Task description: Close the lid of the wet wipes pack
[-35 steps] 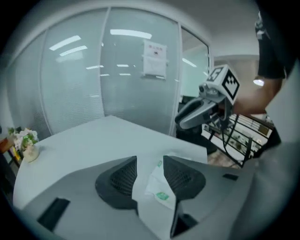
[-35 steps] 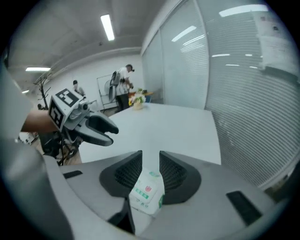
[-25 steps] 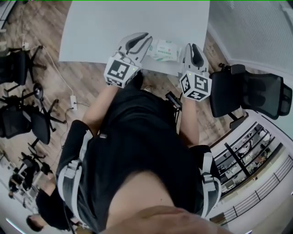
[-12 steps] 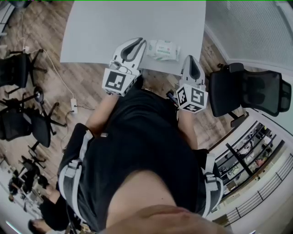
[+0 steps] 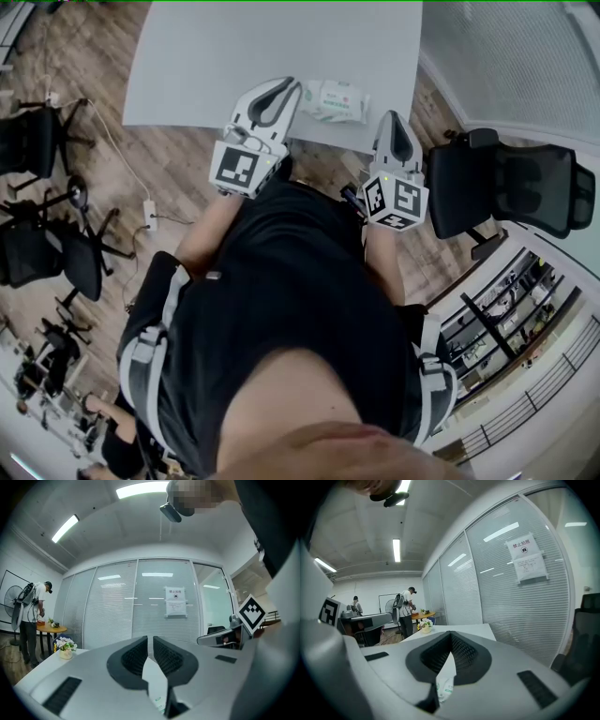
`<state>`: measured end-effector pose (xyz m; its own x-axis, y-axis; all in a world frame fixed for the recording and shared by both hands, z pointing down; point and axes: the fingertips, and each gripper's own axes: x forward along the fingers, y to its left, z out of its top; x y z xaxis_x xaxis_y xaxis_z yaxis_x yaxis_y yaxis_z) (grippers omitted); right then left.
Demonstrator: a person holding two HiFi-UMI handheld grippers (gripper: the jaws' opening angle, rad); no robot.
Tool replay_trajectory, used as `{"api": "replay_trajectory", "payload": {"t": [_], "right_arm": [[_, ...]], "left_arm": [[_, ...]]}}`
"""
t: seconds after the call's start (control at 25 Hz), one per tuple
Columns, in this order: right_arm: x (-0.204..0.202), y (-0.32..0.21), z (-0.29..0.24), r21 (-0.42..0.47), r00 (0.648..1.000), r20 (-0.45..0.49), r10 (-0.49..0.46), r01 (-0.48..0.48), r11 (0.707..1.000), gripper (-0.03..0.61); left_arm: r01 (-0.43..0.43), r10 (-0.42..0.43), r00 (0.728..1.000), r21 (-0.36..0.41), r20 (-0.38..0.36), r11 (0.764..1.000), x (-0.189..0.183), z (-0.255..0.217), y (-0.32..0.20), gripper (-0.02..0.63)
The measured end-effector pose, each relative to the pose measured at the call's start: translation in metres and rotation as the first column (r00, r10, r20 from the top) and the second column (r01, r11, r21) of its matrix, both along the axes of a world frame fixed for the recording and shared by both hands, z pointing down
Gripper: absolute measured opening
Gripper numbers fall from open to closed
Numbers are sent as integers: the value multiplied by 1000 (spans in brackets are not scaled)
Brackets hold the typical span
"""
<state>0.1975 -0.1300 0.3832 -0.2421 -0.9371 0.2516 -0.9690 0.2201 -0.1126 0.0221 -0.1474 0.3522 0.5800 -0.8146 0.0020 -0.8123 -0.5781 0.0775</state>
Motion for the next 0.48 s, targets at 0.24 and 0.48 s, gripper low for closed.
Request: {"api": "replay_trajectory", "payload": {"t": [0.24, 0.48], "right_arm": [[-1, 0, -2, 2, 1000, -6, -3, 3, 1000, 21], [-1, 0, 1, 4, 1000, -9, -7, 7, 1000, 21]], "left_arm": [[3, -4, 1000, 10, 9, 1000, -1, -2, 1, 54], [2, -2, 1000, 12, 13, 1000, -2, 1, 3, 54]]}}
